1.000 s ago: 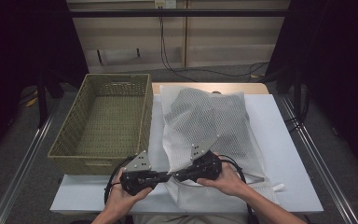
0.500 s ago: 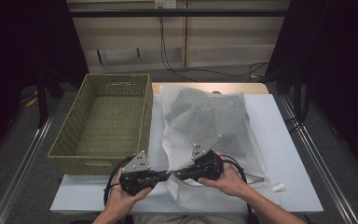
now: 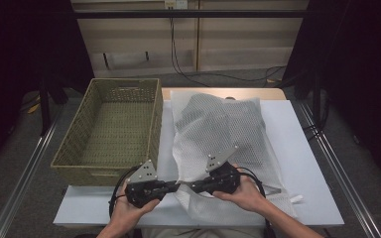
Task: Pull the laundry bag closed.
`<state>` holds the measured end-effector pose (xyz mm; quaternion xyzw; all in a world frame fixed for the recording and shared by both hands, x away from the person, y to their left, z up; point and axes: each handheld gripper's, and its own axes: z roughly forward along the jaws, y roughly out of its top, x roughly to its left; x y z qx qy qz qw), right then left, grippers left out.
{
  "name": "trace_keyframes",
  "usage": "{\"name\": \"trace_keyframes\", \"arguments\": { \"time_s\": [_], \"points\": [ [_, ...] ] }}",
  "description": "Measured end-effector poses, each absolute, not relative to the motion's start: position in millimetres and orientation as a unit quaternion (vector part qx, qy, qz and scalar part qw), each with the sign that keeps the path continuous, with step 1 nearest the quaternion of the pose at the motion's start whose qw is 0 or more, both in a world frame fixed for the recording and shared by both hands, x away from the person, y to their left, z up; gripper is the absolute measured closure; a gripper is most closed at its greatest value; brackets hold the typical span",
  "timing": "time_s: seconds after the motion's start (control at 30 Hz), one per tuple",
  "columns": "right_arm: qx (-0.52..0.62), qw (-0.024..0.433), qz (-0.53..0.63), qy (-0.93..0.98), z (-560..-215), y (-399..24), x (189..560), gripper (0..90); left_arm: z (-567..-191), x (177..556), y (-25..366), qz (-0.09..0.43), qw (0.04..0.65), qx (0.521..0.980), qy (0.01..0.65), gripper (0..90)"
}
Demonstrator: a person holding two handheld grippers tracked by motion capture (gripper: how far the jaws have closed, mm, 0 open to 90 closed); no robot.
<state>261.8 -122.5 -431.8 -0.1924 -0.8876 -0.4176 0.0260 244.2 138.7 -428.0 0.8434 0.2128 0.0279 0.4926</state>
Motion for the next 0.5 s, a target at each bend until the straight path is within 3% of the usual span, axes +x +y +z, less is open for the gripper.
{"name": "trace_keyframes", "arguments": {
  "time_s": [0.5],
  "points": [
    [-0.203, 0.024, -0.43, -0.879, -435.2, -132.2, 257.9, 87.1, -426.5, 243.8, 144.1, 0.031, 0.497, 0.841, 0.214, 87.8]
  ]
}}
